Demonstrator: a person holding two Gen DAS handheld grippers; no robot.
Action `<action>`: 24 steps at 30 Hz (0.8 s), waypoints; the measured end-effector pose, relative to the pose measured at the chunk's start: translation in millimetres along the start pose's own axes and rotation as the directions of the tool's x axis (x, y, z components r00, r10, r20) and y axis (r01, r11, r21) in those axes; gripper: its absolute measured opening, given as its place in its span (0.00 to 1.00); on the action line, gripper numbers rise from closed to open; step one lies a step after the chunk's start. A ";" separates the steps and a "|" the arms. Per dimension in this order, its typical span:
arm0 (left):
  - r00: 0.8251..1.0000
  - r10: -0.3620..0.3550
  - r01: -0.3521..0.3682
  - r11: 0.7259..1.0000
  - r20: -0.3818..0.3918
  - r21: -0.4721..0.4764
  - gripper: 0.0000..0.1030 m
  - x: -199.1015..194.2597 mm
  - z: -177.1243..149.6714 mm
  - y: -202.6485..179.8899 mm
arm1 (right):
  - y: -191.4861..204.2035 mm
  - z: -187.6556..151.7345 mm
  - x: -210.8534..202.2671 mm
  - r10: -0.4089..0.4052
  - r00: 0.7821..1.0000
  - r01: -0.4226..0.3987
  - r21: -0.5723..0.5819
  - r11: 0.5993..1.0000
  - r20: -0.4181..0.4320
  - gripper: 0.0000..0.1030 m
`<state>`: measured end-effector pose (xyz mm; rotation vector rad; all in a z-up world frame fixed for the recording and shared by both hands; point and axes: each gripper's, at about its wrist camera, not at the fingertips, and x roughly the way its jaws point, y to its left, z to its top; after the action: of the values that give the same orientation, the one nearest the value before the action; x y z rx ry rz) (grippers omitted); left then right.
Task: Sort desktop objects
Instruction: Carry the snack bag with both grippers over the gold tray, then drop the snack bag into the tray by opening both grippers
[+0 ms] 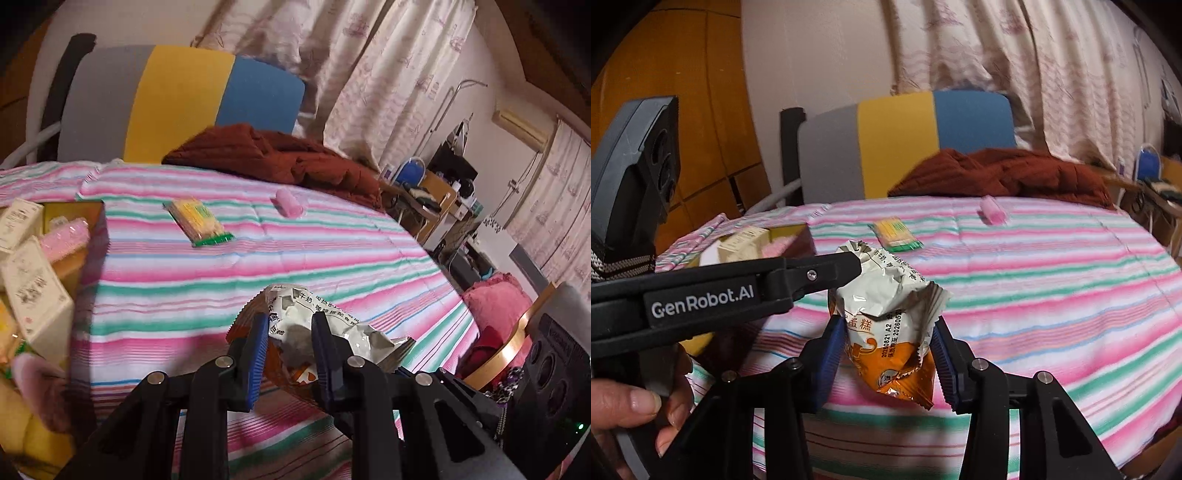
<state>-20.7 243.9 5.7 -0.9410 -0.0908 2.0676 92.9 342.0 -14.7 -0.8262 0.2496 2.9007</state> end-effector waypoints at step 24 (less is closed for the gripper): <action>0.938 0.321 -0.274 0.918 0.133 -0.288 0.41 -130.4 28.0 194.0 | 196.9 49.8 109.5 0.240 0.966 -0.257 -0.240 0.936 -0.099 0.59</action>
<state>-120.8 32.1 29.7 -0.9750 -0.3461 2.4678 -55.7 165.6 -6.3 -1.0004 -0.0114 3.1921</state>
